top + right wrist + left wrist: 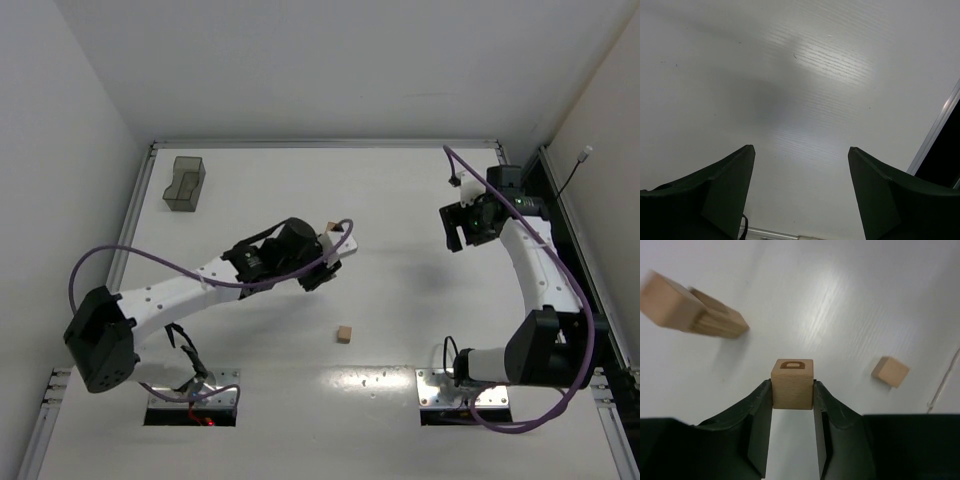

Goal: Build the wood block tower

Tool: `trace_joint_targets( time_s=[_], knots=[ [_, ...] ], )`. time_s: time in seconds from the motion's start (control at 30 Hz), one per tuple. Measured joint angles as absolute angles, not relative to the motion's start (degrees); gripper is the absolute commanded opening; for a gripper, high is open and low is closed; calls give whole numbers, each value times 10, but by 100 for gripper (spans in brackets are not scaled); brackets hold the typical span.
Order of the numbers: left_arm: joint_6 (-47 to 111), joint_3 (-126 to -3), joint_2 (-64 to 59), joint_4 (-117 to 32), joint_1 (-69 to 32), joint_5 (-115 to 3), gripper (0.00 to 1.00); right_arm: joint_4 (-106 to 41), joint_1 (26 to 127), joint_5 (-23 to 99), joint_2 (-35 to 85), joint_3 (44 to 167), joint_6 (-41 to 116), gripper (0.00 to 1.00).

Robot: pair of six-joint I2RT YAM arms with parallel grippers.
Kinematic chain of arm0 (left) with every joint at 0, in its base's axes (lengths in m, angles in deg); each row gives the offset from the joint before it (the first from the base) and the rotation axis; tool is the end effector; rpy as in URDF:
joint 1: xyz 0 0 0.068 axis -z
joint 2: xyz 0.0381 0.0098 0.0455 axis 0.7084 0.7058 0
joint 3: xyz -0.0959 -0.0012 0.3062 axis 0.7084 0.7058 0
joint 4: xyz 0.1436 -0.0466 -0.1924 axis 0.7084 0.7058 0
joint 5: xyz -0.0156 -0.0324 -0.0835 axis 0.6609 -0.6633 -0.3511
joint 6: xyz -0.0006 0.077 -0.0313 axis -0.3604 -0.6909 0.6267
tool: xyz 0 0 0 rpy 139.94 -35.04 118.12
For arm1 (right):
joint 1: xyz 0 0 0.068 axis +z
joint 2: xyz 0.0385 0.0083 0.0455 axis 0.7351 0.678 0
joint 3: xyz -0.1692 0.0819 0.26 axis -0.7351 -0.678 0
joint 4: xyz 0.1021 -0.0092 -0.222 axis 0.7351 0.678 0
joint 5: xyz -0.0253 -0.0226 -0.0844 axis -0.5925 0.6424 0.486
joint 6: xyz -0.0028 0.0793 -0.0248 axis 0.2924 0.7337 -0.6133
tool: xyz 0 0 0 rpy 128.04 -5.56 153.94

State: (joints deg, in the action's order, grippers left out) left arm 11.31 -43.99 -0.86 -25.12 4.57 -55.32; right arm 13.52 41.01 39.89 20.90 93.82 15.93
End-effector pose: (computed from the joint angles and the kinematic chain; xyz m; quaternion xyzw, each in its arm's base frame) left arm 0.1808 -0.2274 0.2821 0.4700 0.7757 -0.1982 0.3716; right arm 0.2569 -0.0214 0.3000 -0.0857 0.9603 -0.0025 0.2653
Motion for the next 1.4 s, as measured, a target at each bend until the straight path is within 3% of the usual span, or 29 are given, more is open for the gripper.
trace_joint_targets(
  time_s=[0.23, 0.43, 0.67, 0.87, 1.4],
  knots=[
    [191, -658, 11, -142, 41, -532, 0, 151, 410, 364, 237, 973, 159, 72],
    [217, -881, 131, -6, 8, -520, 0, 161, 411, 347, 256, 983, 159, 72],
    [218, -1046, 243, 101, -26, -494, 0, 171, 411, 343, 260, 988, 159, 72],
    [212, -1071, 284, 149, -53, -497, 7, 171, 411, 343, 262, 989, 159, 72],
    [209, -1022, 294, 170, -70, -530, 7, 175, 414, 338, 280, 990, 159, 72]
  ],
)
